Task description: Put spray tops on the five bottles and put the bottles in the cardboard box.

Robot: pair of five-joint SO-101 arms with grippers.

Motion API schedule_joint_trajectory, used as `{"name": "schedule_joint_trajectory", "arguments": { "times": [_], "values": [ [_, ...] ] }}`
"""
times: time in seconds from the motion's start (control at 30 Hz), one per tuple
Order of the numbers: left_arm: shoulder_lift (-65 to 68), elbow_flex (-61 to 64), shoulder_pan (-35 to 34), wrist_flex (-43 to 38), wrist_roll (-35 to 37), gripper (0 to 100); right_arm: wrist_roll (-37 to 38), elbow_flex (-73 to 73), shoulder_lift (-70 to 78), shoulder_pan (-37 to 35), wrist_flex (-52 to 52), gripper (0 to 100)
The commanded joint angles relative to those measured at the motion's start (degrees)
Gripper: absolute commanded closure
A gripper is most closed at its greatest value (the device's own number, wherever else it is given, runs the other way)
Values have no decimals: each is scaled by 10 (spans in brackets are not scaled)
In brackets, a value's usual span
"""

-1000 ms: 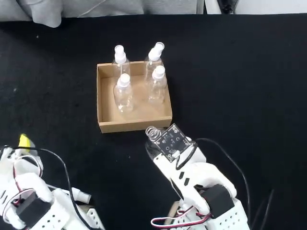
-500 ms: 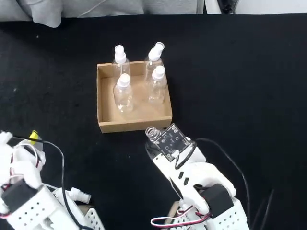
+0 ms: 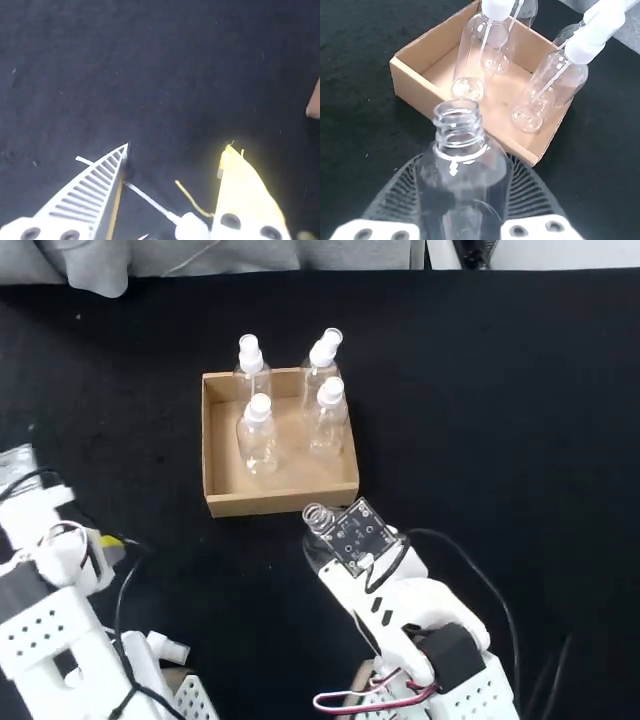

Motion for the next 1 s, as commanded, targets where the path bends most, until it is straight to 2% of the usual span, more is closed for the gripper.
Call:
{"name": "schedule_joint_trajectory", "arguments": {
  "times": [0.0,0.27,0.5,0.7,0.97],
  "values": [
    [33,-33,27,3,-73,733,-4,0,-11,18,-27,987],
    [85,-55,26,6,-222,730,-4,1,-11,18,-27,987],
    [144,-140,15,110,-377,733,-3,1,-11,18,-27,987],
    [189,-199,-2,158,-528,733,-2,1,-11,18,-27,987],
    [205,-182,1,161,-667,733,-1,1,-11,18,-27,987]
  ]
}}
